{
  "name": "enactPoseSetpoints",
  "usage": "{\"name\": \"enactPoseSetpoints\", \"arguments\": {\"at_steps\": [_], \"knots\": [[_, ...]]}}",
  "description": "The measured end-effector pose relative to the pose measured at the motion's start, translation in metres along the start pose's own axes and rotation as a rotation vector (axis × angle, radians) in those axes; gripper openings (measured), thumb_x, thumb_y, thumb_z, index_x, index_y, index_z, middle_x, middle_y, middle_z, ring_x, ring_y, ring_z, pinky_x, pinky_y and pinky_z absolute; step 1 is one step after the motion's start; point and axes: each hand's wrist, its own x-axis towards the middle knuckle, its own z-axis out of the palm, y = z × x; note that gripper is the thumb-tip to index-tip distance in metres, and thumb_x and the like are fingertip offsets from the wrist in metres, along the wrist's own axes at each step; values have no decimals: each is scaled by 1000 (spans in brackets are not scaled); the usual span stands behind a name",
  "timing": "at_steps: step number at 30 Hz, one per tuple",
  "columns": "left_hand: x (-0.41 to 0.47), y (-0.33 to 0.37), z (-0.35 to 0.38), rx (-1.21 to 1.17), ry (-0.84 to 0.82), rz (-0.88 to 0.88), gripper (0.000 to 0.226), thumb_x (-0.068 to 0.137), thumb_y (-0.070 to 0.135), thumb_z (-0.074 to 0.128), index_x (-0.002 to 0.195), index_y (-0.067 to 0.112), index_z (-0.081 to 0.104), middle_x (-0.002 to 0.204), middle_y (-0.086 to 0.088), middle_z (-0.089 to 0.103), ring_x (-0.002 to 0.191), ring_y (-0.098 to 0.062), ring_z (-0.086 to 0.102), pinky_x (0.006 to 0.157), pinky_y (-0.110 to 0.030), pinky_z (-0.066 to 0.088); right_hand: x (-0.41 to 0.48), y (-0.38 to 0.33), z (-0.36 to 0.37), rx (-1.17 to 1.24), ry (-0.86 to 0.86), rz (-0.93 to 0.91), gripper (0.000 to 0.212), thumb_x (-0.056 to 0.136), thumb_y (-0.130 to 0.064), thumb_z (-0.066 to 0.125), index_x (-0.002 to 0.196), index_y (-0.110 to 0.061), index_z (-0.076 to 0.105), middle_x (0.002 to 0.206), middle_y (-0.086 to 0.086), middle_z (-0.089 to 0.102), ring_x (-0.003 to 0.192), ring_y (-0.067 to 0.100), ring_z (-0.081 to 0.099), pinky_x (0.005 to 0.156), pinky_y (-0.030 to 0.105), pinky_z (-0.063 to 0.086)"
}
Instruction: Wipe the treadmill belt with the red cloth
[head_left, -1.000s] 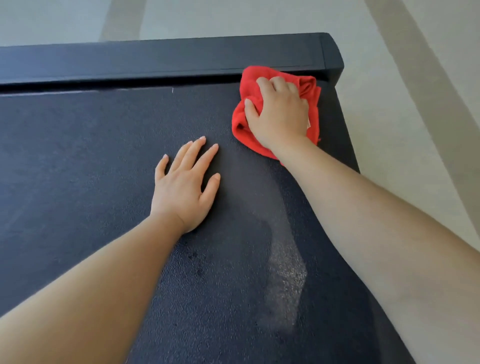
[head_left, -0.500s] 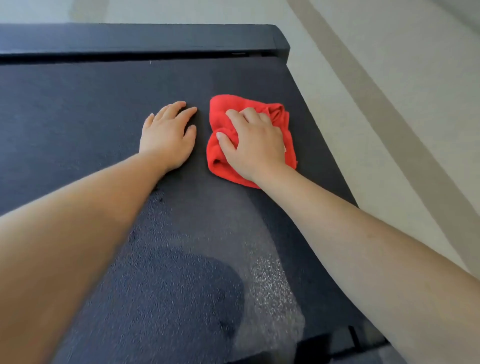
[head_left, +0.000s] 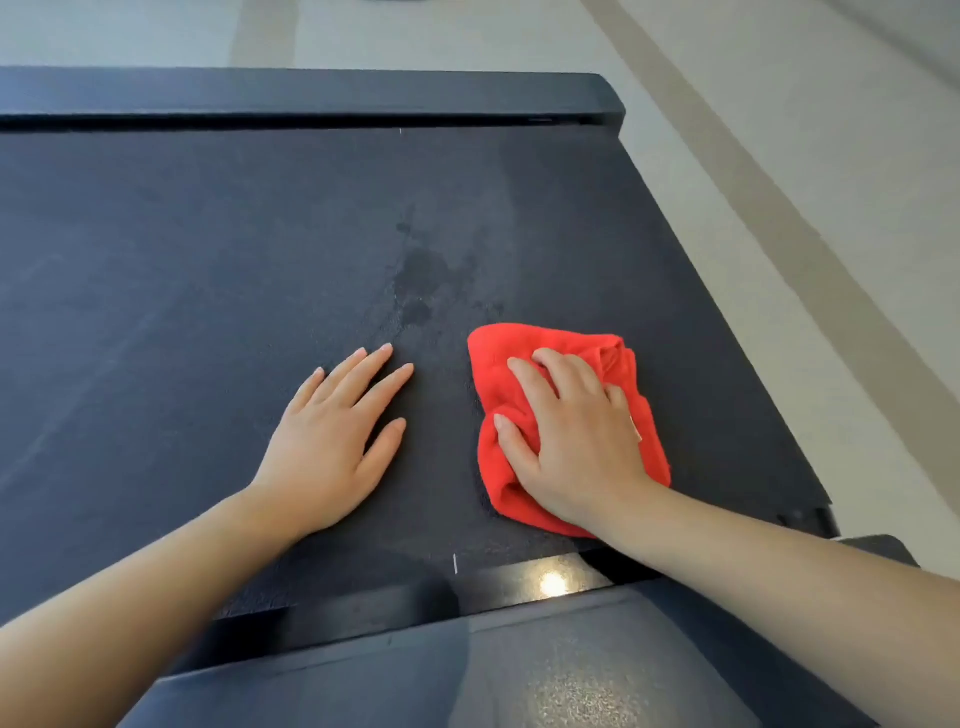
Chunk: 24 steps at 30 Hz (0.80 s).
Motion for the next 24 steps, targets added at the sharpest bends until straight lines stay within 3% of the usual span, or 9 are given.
{"name": "enactPoseSetpoints", "arguments": {"at_steps": [8, 12, 17, 24], "knots": [[0, 0, 0, -5, 44, -21, 59, 87, 46, 26, 142, 28, 36, 154, 6, 25, 143, -16, 18, 115, -36, 10, 72, -21, 22, 37, 32, 57, 49, 88, -48, 45, 130, -21, 48, 135, 4, 47, 124, 26, 42, 90, 46, 39], [1, 1, 0, -9, 56, -16, 69, 82, 53, 17, 142, 25, 36, 153, 5, 26, 142, -17, 20, 114, -38, 12, 56, -21, 16, 45, 23, 13, 49, 88, -48, 47, 127, -20, 49, 129, 2, 50, 119, 26, 45, 86, 44, 41], [1, 3, -1, -8, 45, -22, 63, 86, 48, 25, 144, 24, 32, 155, 6, 22, 143, -16, 16, 115, -35, 8, 9, -28, 4, 46, -15, -31, 48, 88, -47, 48, 126, -18, 49, 128, 2, 49, 117, 26, 45, 82, 43, 41], [6, -10, -5, 25, 23, 24, 73, 81, 57, 12, 145, 26, 29, 155, 7, 19, 143, -14, 16, 115, -36, 9, 4, -33, 8, 43, -7, -2, 50, 86, -48, 48, 127, -20, 50, 133, 3, 49, 123, 24, 45, 87, 44, 41]]}}
